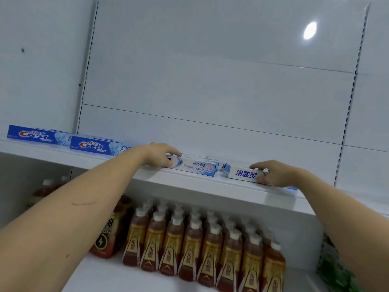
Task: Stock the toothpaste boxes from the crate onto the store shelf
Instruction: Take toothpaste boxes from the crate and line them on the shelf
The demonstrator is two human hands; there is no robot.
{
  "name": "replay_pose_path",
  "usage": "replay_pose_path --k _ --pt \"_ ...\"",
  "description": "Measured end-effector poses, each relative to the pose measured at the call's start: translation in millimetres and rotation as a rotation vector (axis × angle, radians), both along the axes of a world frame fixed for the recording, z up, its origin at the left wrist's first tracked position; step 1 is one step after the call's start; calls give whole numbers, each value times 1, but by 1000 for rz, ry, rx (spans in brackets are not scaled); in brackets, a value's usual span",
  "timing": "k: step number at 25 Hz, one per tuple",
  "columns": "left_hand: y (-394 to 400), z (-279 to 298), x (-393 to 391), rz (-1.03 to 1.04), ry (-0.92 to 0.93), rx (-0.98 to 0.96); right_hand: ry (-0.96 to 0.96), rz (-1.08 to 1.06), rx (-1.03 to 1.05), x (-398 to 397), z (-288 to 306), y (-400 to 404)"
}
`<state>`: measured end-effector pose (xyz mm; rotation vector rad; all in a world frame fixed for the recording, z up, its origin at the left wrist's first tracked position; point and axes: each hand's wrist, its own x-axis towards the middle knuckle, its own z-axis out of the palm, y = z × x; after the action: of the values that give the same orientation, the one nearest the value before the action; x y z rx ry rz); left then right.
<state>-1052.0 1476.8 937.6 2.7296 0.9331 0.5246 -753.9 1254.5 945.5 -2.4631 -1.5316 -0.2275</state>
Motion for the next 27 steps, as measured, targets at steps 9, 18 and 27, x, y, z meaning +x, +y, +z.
replay_pose_path --k 9,18,27 --pt "-9 -1 -1 70 -33 -5 -42 -17 72 -23 -1 -12" --pt "-90 -4 -2 47 -276 -101 -1 186 323 -72 -12 -43" --pt "-172 -117 2 104 -1087 -459 597 491 718 -152 -120 -67"
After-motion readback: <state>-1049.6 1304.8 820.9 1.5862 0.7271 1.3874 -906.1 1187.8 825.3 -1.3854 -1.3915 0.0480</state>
